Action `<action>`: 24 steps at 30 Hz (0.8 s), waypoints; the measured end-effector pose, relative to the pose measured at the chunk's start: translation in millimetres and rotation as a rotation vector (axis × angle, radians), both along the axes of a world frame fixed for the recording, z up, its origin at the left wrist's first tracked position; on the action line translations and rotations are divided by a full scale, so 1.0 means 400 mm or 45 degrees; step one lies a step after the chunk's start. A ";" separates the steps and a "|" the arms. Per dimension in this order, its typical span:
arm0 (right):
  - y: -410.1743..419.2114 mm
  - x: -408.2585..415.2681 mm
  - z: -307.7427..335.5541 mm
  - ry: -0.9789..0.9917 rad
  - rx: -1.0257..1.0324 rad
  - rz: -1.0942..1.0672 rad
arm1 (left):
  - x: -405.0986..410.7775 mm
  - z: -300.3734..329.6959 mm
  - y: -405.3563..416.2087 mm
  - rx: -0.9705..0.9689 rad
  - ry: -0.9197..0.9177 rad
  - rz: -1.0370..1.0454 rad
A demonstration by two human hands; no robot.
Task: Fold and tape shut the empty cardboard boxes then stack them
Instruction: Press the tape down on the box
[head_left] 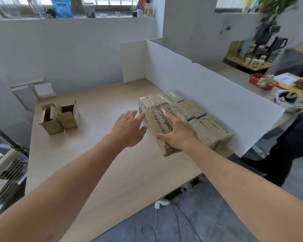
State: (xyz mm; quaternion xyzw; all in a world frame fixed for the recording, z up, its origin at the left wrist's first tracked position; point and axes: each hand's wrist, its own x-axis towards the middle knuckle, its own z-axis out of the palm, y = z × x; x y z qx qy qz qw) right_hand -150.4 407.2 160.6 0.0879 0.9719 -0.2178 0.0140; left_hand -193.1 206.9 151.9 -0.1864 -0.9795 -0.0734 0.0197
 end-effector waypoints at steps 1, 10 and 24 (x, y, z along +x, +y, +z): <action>0.029 0.006 -0.012 -0.013 -0.004 -0.005 | 0.004 -0.010 0.030 0.007 -0.009 -0.006; 0.194 -0.028 -0.121 -0.126 -0.019 -0.066 | -0.051 -0.090 0.200 -0.033 -0.082 -0.094; 0.254 -0.197 -0.256 -0.308 0.029 -0.079 | -0.265 -0.259 0.266 -0.049 -0.286 -0.129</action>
